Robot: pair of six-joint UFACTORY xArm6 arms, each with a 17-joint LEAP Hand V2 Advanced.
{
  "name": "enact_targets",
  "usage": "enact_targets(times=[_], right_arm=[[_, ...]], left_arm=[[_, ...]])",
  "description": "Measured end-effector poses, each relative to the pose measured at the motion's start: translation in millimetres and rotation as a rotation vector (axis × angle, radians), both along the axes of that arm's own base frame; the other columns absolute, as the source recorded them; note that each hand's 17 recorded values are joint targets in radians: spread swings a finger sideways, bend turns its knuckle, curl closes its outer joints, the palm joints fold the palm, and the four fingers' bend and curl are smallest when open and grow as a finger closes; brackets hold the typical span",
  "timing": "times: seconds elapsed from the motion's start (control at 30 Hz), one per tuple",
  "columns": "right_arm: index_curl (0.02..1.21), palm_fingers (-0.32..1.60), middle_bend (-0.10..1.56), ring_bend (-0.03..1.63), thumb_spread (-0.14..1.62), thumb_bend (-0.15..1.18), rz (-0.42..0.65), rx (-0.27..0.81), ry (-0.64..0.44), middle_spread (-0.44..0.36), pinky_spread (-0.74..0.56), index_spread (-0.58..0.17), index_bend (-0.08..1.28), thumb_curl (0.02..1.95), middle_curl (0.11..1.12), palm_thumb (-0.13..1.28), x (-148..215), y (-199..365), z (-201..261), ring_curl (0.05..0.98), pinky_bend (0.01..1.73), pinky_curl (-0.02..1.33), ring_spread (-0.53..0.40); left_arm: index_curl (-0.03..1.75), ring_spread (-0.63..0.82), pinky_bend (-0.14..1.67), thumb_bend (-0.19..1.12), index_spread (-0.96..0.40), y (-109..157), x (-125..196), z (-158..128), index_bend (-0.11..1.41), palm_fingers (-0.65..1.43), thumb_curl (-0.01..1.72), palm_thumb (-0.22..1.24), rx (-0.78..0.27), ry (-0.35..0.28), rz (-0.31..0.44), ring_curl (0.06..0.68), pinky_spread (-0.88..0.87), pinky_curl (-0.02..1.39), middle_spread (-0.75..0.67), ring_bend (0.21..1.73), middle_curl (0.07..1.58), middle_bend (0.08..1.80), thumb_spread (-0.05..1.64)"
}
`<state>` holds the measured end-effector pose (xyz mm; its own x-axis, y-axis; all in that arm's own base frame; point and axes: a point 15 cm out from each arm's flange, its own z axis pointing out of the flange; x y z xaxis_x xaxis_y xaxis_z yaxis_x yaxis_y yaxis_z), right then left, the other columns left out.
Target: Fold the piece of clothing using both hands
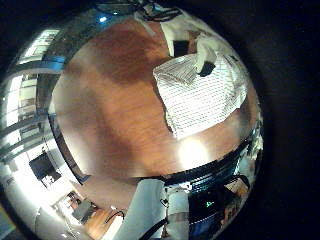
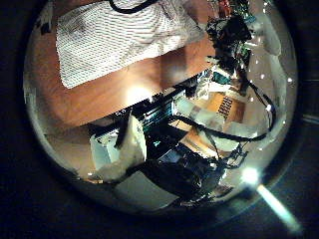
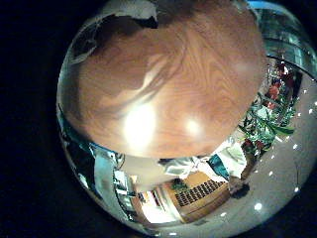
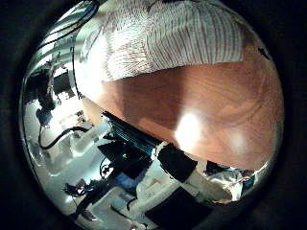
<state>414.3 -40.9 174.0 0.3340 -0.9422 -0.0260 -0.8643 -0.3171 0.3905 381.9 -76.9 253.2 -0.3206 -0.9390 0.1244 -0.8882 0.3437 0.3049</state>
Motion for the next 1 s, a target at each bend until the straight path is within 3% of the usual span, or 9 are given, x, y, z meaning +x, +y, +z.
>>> enact_targets(times=[0.17, 0.27, 0.37, 0.4, 0.47, 0.6, 0.8, 1.0], right_arm=[[0.33, 0.15, 0.25, 0.57, 1.08, -0.01, -0.002, -0.045, 0.037, -0.104, 0.37, -0.378, 0.17, 0.35, 0.36, 0.62, 0, -5, -17, 0.283, 0.58, 0.38, 0.042], [0.33, 0.29, 0.25, 0.63, 1.08, 0.0, -0.006, -0.094, 0.038, -0.115, 0.34, -0.384, 0.18, 0.37, 0.36, 0.7, 0, -14, -18, 0.29, 0.59, 0.37, -0.004], [0.33, 0.59, 0.28, 0.77, 1.07, -0.01, -0.01, -0.129, 0.03, -0.132, 0.16, -0.381, 0.17, 0.39, 0.37, 0.74, 2, -21, -18, 0.314, 0.68, 0.38, -0.128], [0.32, 0.76, 0.3, 0.85, 1.07, -0.01, -0.015, -0.132, 0.02, -0.162, 0.0, -0.383, 0.15, 0.39, 0.38, 0.75, 4, -22, -17, 0.331, 0.79, 0.39, -0.195], [0.33, 1.0, 0.39, 0.96, 1.07, -0.01, -0.017, -0.13, 0.0, -0.205, -0.19, -0.397, 0.18, 0.4, 0.42, 0.77, 6, -23, -15, 0.386, 0.89, 0.43, -0.252], [0.41, 1.22, 0.56, 1.03, 1.06, 0.0, -0.036, -0.125, -0.077, -0.255, -0.34, -0.443, 0.29, 0.41, 0.52, 0.84, 13, -34, -8, 0.45, 0.97, 0.48, -0.287], [0.57, 1.2, 0.83, 1.15, 1.06, -0.02, -0.077, -0.12, -0.18, -0.281, -0.35, -0.48, 0.52, 0.43, 0.67, 0.86, 10, -57, 2, 0.531, 1.09, 0.56, -0.281], [0.71, 1.11, 0.97, 1.24, 1.07, -0.02, -0.096, -0.12, -0.231, -0.27, -0.32, -0.479, 0.66, 0.43, 0.75, 0.85, 11, -68, 14, 0.595, 1.17, 0.63, -0.273]], left_arm=[[0.42, 0.37, 0.31, -0.02, -0.01, 0, -2, -3, 0.18, 0.02, 0.38, 0.42, 0.004, 0.009, -0.001, 0.274, 0.46, 0.55, 0.34, 0.64, 0.28, 0.17, 1.2], [0.41, 0.37, 0.32, -0.02, -0.01, -1, -1, -3, 0.18, 0.03, 0.38, 0.42, 0.0, 0.005, -0.004, 0.268, 0.45, 0.52, 0.33, 0.64, 0.28, 0.17, 1.2], [0.41, 0.37, 0.32, -0.02, -0.01, -1, -8, -6, 0.18, 0.03, 0.38, 0.42, 0.002, 0.02, -0.009, 0.265, 0.45, 0.51, 0.32, 0.64, 0.28, 0.17, 1.2], [0.41, 0.38, 0.31, -0.02, -0.01, -2, -13, -7, 0.19, 0.04, 0.38, 0.42, 0.003, 0.028, -0.014, 0.26, 0.45, 0.49, 0.32, 0.63, 0.28, 0.18, 1.2], [0.41, 0.38, 0.3, -0.02, -0.01, -3, -25, -12, 0.19, 0.05, 0.38, 0.42, 0.009, 0.047, -0.021, 0.254, 0.45, 0.48, 0.31, 0.62, 0.28, 0.17, 1.2], [0.41, 0.39, 0.3, -0.02, -0.02, -5, -42, -27, 0.19, 0.06, 0.38, 0.42, 0.01, 0.074, -0.026, 0.245, 0.45, 0.46, 0.3, 0.61, 0.27, 0.17, 1.2], [0.4, 0.39, 0.3, -0.02, -0.02, -18, -50, -53, 0.19, 0.08, 0.37, 0.43, -0.022, 0.091, -0.023, 0.239, 0.45, 0.43, 0.3, 0.6, 0.27, 0.17, 1.2], [0.4, 0.4, 0.3, -0.02, -0.01, -29, -44, -67, 0.19, 0.08, 0.37, 0.43, -0.047, 0.066, -0.012, 0.232, 0.45, 0.41, 0.29, 0.59, 0.27, 0.17, 1.21]])
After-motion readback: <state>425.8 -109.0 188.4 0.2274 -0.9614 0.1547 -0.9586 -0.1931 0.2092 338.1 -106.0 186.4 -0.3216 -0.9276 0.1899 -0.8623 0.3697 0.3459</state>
